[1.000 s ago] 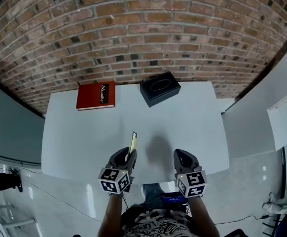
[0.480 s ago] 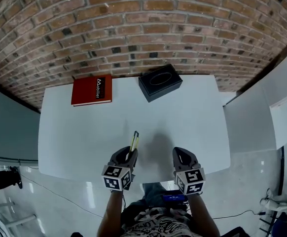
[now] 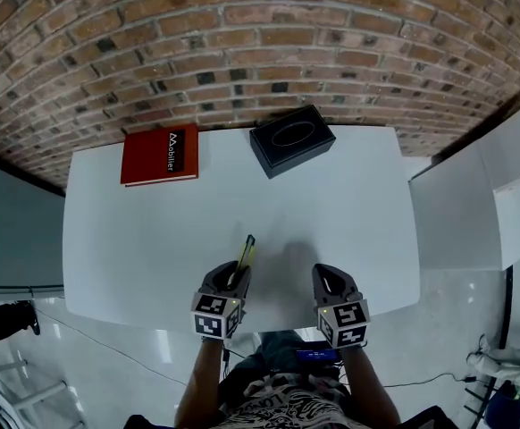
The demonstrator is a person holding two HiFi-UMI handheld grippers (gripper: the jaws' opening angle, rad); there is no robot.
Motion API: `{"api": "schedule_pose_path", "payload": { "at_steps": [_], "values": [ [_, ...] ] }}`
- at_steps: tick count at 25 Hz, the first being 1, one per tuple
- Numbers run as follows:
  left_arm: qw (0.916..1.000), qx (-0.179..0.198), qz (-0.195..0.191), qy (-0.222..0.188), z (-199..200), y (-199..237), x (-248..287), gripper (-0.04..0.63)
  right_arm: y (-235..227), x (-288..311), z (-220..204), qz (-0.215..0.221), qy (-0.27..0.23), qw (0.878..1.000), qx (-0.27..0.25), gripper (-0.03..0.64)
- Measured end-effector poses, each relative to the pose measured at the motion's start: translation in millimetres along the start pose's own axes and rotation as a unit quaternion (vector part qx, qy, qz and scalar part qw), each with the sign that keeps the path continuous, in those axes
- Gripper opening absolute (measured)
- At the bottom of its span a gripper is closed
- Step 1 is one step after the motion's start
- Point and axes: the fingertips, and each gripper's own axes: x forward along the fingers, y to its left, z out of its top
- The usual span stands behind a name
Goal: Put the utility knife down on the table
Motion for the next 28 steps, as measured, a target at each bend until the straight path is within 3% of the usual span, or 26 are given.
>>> {"api": "schedule_pose_path", "payload": {
  "at_steps": [20,26,28],
  "values": [
    [0.9942,0.064,-0.009,0.085,-35,2,47,0.123,-17,22,2,-0.008,0.017,1.000,0.003,0.000],
    [0.9884,0.109,0.006,0.105,-46,4,53,0.126,-20,24,3,-0.009,0.016,1.000,0.006,0.000],
    [0.9888,0.104,0.008,0.107,-47,5,53,0.126,-21,23,4,-0.009,0.017,1.000,0.006,0.000]
  ]
}}
